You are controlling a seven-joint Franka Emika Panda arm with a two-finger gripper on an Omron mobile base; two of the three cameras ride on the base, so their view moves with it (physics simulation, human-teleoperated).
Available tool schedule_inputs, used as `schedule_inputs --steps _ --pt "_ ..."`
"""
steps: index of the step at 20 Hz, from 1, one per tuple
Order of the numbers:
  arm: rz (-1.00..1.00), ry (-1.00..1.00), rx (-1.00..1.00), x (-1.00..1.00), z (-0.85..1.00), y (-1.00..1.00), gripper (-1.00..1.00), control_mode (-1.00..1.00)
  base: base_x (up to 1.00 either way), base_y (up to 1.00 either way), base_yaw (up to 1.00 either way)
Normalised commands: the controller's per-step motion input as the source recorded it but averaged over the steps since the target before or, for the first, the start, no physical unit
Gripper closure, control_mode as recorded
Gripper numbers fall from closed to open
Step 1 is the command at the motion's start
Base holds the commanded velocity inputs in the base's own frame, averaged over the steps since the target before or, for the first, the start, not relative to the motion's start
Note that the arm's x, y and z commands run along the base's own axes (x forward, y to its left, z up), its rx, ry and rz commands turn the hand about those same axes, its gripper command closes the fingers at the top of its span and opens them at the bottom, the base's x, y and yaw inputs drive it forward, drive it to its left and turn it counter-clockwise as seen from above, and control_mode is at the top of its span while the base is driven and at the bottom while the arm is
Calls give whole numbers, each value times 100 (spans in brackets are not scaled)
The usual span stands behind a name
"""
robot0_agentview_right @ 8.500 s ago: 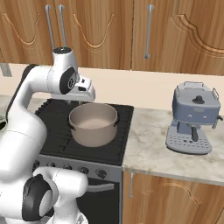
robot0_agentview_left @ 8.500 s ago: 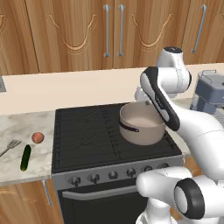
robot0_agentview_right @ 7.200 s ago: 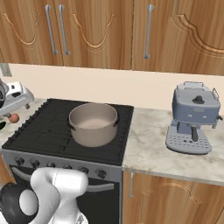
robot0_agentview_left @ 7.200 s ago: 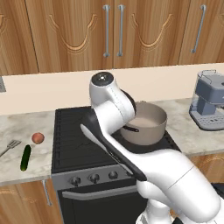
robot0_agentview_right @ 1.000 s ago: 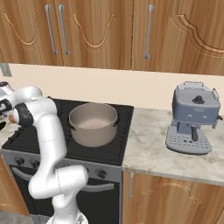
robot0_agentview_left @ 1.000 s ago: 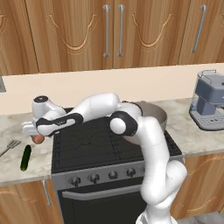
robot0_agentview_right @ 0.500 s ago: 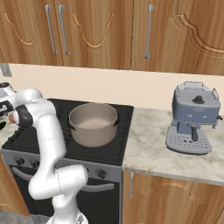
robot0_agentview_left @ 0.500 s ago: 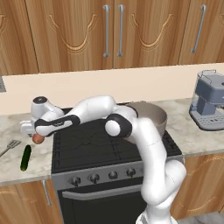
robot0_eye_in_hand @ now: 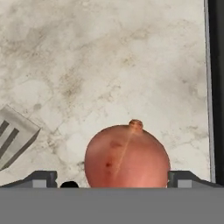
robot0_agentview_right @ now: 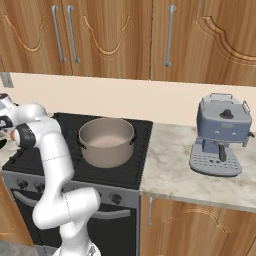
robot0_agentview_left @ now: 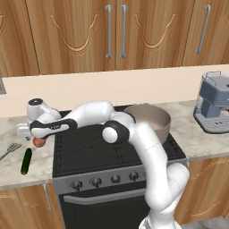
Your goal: Put the cucumber and onion in the pot. Retrieve the spatula and lightly stir the vegetables in the pot.
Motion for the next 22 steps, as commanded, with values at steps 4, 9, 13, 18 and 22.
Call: schedule_inputs --steps 4,9,13,18,22 --pt "0 3 0 -20 -36 -24 -100 -100 0 0 0" --pt "0 0 0 3 -45 -4 -100 -100 0 0 0" --pt "-3 0 0 8 -23 0 -100 -100 0 0 0" --pt "-2 7 0 -7 -28 -5 -100 -100 0 0 0" --pt "0 2 0 0 -3 0 -100 -100 0 0 0"
